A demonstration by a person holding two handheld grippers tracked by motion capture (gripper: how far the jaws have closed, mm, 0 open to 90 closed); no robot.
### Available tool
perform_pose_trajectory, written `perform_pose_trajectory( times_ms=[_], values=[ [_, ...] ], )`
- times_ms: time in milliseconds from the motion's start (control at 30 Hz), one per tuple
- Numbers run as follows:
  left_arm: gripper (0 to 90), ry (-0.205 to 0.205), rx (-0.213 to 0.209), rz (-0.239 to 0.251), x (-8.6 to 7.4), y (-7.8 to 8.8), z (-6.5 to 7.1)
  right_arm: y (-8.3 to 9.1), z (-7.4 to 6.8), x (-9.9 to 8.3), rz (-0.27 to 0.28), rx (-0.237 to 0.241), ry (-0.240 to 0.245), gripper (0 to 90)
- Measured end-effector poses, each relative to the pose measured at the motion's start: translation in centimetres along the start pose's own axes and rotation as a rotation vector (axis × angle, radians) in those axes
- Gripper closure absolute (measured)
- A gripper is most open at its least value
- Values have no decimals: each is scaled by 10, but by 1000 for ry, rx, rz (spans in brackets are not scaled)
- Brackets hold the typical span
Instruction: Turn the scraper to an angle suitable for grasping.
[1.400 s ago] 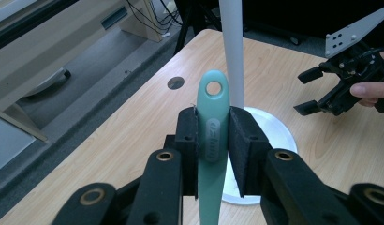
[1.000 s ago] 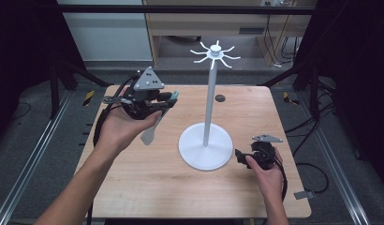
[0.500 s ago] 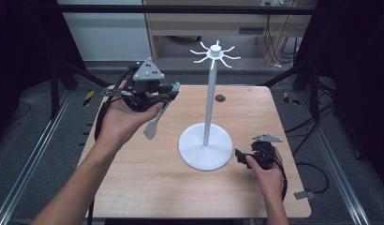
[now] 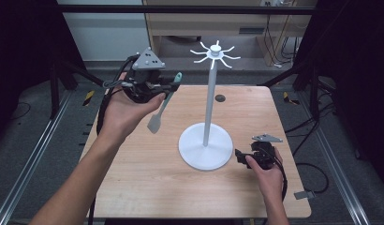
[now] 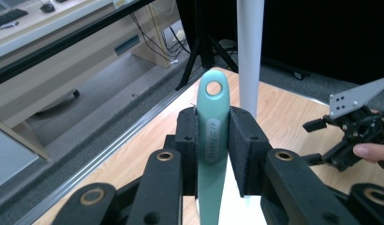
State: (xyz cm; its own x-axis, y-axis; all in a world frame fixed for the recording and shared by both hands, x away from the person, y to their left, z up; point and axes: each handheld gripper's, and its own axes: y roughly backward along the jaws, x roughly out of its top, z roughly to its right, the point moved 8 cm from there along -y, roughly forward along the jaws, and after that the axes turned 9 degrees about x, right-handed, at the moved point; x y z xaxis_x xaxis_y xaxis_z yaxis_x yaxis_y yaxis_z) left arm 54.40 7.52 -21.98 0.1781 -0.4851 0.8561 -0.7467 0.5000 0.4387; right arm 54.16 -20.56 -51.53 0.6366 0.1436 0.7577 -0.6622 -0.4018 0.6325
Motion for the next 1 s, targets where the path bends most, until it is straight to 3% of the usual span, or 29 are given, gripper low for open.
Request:
perform_pose_trajectory(
  times_ms=[233,1000],
  values=[
    [747,15,-7,21,8,-2,1,0,0,0,-2,0,-2,105],
    [747,0,-20,77,31,8,10,-1,0,-1,-8,4,-2,105]
  ],
)
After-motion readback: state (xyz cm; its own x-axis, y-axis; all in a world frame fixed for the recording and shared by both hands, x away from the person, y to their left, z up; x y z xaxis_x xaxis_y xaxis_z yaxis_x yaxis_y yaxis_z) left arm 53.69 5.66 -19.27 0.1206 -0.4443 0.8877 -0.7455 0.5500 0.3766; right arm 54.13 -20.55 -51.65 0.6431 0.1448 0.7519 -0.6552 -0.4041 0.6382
